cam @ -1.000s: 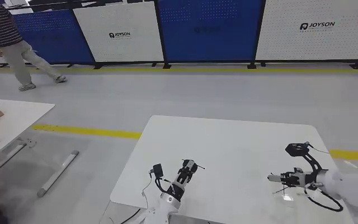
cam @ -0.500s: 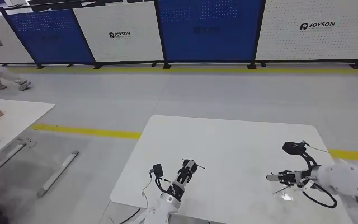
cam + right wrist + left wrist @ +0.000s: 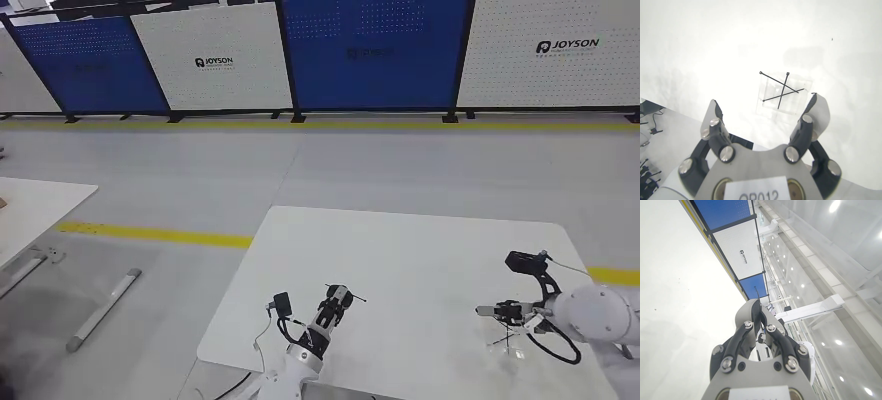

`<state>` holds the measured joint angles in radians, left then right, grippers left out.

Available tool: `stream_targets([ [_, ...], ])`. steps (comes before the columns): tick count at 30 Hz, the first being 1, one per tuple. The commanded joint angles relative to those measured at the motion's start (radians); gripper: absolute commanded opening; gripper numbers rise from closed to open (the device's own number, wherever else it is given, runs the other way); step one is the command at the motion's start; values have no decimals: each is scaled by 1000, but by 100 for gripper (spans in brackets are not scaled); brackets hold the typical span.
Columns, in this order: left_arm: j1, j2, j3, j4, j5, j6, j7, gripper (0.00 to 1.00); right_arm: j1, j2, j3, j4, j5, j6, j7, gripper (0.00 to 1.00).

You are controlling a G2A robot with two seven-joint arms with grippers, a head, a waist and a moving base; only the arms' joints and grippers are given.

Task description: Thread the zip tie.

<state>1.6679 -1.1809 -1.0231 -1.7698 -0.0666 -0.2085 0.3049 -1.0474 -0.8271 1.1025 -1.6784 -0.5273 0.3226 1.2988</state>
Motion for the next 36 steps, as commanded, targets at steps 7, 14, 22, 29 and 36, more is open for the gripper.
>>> stream_targets([
  [7, 0, 0, 0, 0, 0, 0, 0, 0, -22, 0, 8, 10, -22, 11, -26, 49],
  [14, 0, 0, 0, 0, 0, 0, 0, 0, -12, -6, -1, 27, -58, 17, 26, 24],
  [22, 0, 0, 0, 0, 0, 0, 0, 0, 15, -31, -25, 82, -100, 17, 61, 14],
  [29, 0, 0, 0, 0, 0, 0, 0, 0, 1, -50, -11, 100, -164, 17, 91, 20],
  [36, 0, 0, 0, 0, 0, 0, 0, 0, -9, -69, -5, 102, -186, 17, 91, 20],
])
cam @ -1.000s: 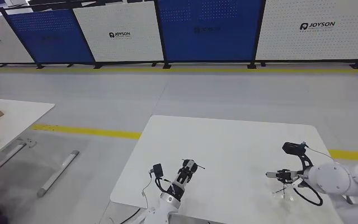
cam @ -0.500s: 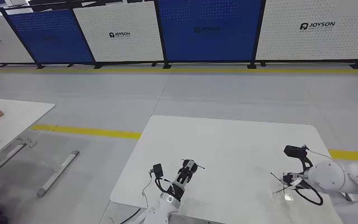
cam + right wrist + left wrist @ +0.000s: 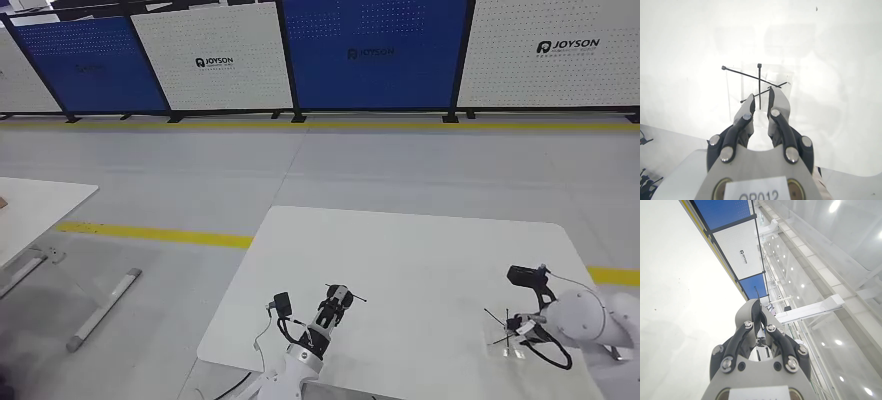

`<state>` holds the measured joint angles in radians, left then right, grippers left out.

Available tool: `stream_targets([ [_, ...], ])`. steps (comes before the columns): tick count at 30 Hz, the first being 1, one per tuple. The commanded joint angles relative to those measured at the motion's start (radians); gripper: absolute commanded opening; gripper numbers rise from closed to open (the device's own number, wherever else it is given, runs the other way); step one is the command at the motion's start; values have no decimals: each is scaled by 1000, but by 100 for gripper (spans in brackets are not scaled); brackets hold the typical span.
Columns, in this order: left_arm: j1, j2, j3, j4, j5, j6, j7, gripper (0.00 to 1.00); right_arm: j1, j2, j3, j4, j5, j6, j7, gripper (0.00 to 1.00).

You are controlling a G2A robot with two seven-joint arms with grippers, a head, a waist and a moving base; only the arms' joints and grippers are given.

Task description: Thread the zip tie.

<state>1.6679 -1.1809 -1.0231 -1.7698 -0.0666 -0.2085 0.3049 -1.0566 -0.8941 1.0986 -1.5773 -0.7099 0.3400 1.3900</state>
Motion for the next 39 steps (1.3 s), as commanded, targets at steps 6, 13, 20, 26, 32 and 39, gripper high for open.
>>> stream_targets([
  [6, 0, 0, 0, 0, 0, 0, 0, 0, 18, -16, -23, 27, -21, 0, 0, 24],
  [13, 0, 0, 0, 0, 0, 0, 0, 0, 41, -29, -36, 63, -18, 0, 0, 22],
  [20, 0, 0, 0, 0, 0, 0, 0, 0, 65, -39, -63, 96, -12, 0, 0, 18],
  [26, 0, 0, 0, 0, 0, 0, 0, 0, 88, -45, -83, 122, -9, 0, 0, 16],
  [32, 0, 0, 0, 0, 0, 0, 0, 0, 98, -48, -94, 142, -5, 0, 0, 18],
  [39, 0, 0, 0, 0, 0, 0, 0, 0, 112, -52, -110, 157, -5, 0, 0, 8],
])
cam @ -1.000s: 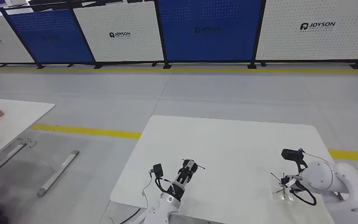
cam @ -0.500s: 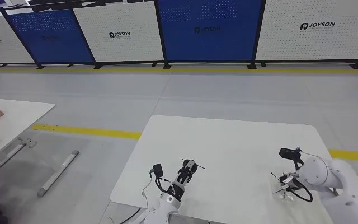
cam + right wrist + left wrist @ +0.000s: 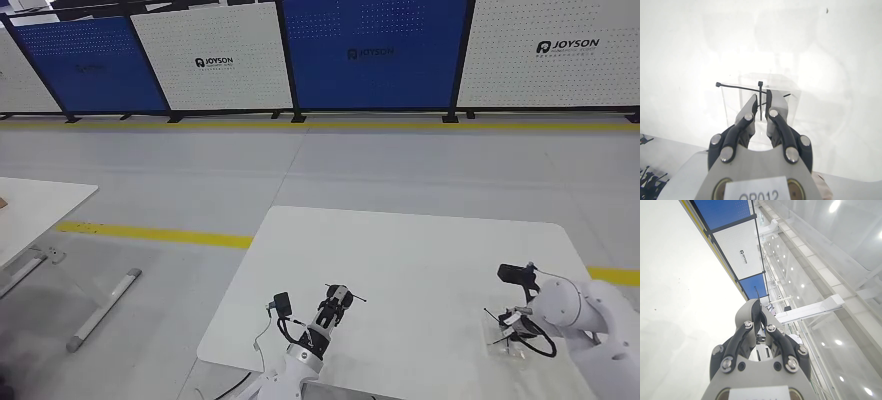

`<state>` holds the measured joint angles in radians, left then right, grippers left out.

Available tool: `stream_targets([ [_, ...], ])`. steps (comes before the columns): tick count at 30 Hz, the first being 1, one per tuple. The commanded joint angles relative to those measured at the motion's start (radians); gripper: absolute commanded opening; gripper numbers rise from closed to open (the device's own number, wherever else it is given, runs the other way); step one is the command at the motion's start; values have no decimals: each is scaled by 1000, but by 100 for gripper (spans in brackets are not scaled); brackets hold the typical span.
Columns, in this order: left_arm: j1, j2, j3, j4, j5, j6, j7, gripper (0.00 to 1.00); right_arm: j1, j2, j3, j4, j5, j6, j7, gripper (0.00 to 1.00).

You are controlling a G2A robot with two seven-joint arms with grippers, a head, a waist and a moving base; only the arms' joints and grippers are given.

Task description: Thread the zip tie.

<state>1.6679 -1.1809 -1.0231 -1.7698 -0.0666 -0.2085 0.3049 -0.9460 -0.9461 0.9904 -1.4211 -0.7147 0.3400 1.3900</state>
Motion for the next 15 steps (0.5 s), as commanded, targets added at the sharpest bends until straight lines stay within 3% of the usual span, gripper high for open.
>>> stream_targets([
  [1, 0, 0, 0, 0, 0, 0, 0, 0, 3, -1, -3, 3, 0, 0, 0, 3],
  [8, 0, 0, 0, 0, 0, 0, 0, 0, 6, 2, -4, 2, -3, 0, 0, 0],
  [15, 0, 0, 0, 0, 0, 0, 0, 0, -38, 18, 37, -71, 2, 0, 0, 0],
])
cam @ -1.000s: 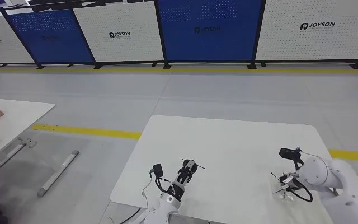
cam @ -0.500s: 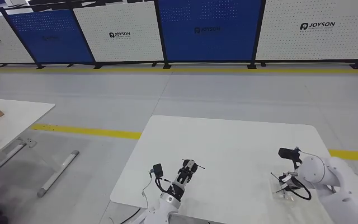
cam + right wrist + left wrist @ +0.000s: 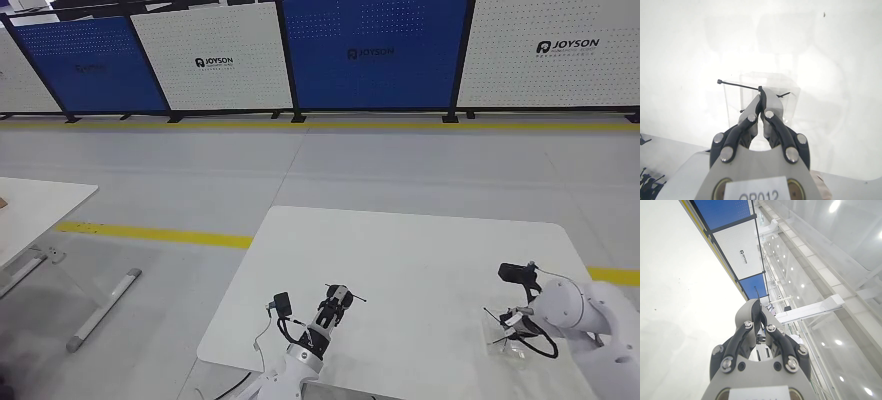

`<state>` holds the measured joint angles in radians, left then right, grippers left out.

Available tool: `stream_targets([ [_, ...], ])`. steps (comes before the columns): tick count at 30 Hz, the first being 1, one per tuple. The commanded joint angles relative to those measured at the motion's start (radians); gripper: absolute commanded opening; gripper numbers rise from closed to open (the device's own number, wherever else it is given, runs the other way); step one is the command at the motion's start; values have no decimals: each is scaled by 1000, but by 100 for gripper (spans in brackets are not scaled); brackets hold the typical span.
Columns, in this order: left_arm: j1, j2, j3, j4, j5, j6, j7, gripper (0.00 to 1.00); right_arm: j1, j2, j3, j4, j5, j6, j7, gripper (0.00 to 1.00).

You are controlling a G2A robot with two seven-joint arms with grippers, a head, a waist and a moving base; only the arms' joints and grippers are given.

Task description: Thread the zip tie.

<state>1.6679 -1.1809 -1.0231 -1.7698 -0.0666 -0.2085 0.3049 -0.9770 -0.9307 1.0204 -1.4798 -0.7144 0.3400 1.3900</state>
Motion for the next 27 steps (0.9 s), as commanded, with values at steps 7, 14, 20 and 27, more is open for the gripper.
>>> stream_targets([
  [7, 0, 0, 0, 0, 0, 0, 0, 0, -105, 39, 110, -141, 4, 0, 0, 0],
  [14, 0, 0, 0, 0, 0, 0, 0, 0, -197, 53, 233, -239, 92, -5, -41, 0],
  [20, 0, 0, 0, 0, 0, 0, 0, 0, -197, 53, 233, -239, 92, -5, -41, 0],
  [27, 0, 0, 0, 0, 0, 0, 0, 0, -197, 53, 233, -239, 92, -5, -41, 0],
])
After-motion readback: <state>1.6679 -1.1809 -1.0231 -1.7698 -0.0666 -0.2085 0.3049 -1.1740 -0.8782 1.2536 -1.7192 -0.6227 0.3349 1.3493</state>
